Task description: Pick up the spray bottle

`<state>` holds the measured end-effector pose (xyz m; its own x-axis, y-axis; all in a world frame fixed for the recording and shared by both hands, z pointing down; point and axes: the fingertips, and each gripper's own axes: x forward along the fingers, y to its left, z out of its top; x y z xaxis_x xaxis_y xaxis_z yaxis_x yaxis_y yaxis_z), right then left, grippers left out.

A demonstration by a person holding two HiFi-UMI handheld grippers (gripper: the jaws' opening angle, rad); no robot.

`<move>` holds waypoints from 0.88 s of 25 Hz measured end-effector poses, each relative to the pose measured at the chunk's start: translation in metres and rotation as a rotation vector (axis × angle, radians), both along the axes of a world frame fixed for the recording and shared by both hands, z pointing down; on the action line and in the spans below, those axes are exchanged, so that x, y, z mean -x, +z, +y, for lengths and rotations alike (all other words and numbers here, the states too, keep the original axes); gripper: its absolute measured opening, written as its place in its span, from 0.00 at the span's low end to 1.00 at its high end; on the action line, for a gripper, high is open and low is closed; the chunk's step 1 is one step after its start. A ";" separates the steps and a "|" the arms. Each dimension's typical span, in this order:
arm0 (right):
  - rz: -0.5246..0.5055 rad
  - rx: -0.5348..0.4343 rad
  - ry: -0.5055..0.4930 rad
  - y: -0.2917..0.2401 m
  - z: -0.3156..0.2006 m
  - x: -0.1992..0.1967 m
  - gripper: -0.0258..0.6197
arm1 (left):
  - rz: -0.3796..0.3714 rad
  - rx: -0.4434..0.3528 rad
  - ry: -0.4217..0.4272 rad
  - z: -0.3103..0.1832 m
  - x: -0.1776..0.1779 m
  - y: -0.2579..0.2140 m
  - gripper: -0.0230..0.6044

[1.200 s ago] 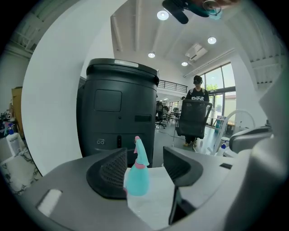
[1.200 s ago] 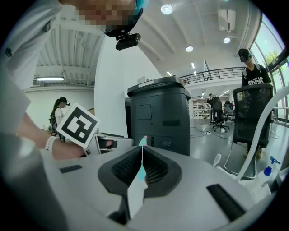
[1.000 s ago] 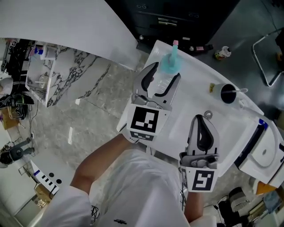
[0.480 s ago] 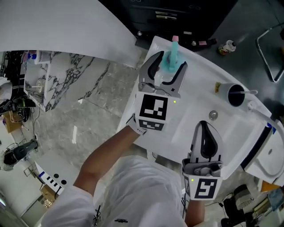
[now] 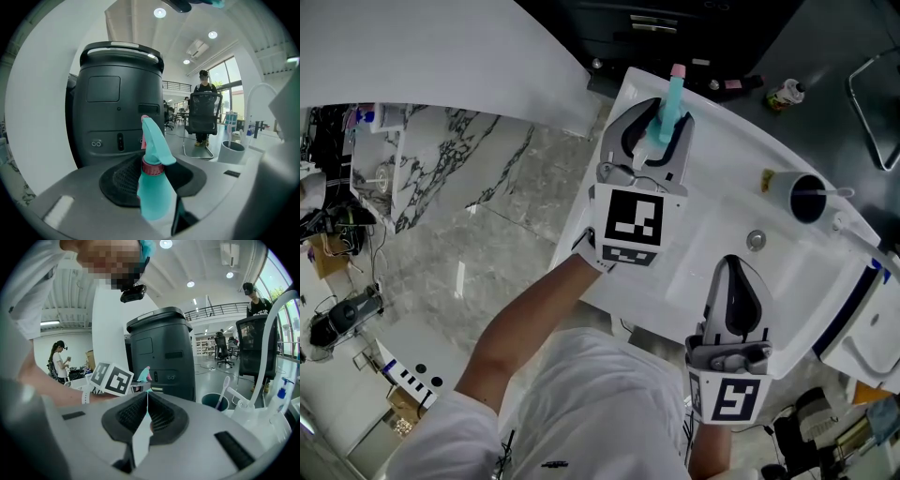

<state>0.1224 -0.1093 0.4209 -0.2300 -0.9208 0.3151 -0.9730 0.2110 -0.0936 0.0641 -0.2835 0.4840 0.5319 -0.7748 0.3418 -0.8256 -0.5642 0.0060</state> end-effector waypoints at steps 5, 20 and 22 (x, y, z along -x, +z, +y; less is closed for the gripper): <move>0.004 -0.021 -0.002 -0.006 0.003 0.001 0.05 | -0.009 0.000 0.002 0.000 0.001 -0.001 0.27; 0.029 -0.074 0.000 -0.042 0.028 0.006 0.05 | 0.046 -0.037 -0.018 0.036 0.044 -0.060 0.26; 0.023 -0.079 0.003 -0.047 0.032 0.008 0.05 | 0.052 -0.056 -0.017 0.046 0.054 -0.076 0.25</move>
